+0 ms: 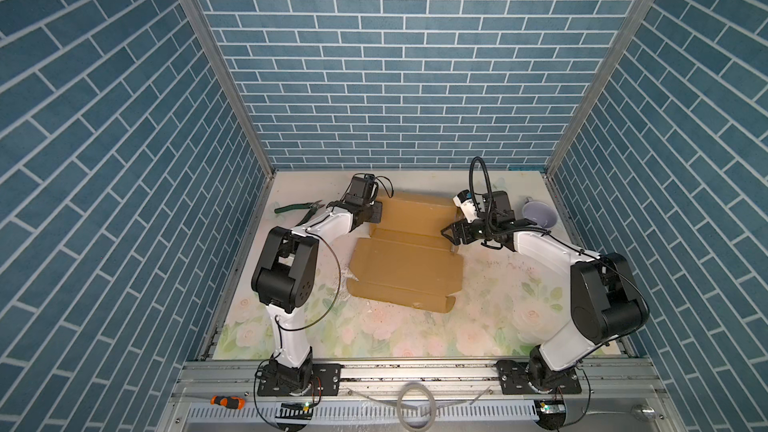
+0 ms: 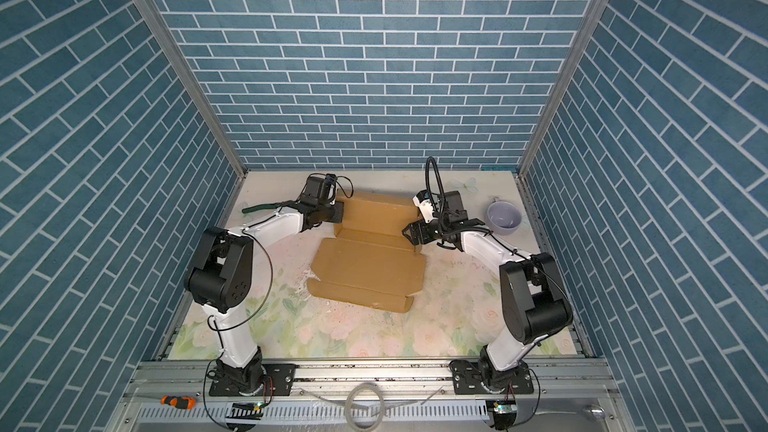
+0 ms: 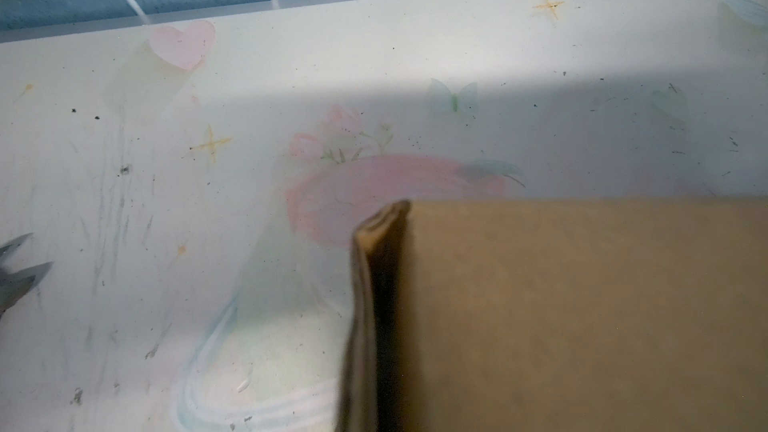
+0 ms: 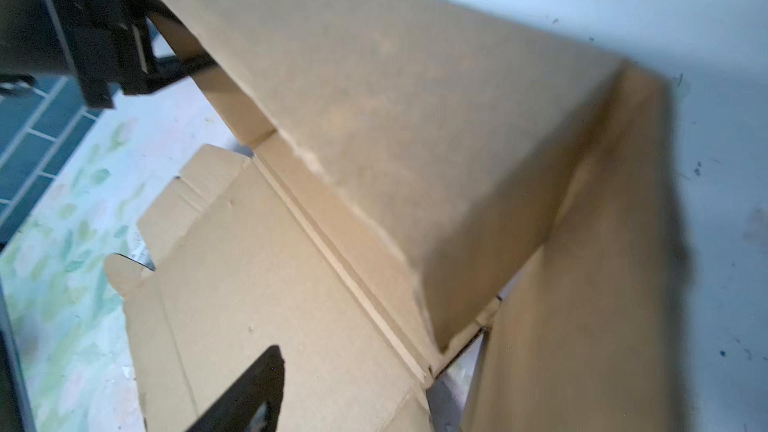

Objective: Fold the paper box

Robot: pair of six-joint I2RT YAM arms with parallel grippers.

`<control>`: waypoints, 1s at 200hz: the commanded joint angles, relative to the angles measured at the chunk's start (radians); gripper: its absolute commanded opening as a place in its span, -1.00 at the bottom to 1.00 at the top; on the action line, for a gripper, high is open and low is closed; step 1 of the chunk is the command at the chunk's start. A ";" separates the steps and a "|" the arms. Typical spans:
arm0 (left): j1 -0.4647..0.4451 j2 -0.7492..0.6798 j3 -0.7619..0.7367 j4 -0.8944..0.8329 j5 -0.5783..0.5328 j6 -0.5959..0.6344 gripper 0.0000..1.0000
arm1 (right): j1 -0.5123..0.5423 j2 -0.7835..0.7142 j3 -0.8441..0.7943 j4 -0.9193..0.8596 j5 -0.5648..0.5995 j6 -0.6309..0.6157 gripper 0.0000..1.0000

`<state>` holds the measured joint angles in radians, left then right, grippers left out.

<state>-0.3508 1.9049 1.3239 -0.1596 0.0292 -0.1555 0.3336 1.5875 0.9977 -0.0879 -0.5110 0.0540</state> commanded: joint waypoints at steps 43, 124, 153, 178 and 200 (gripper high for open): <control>0.019 0.069 0.008 -0.164 0.028 0.029 -1.00 | -0.060 -0.214 -0.096 0.035 -0.255 0.087 0.74; 0.018 0.075 0.008 -0.156 0.034 0.039 -1.00 | -0.222 -0.255 -0.108 -0.037 0.247 0.145 0.32; 0.018 0.079 0.015 -0.155 0.040 0.034 -1.00 | -0.250 -0.113 -0.092 0.028 0.247 0.192 0.27; 0.017 0.073 0.011 -0.157 0.038 0.036 -1.00 | -0.241 -0.018 -0.077 0.097 0.150 0.189 0.25; 0.017 0.072 0.013 -0.157 0.039 0.034 -1.00 | -0.215 0.031 -0.079 0.137 0.086 0.163 0.29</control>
<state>-0.3386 1.9244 1.3594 -0.1944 0.0650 -0.1295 0.0925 1.5890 0.9104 -0.0319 -0.3428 0.2283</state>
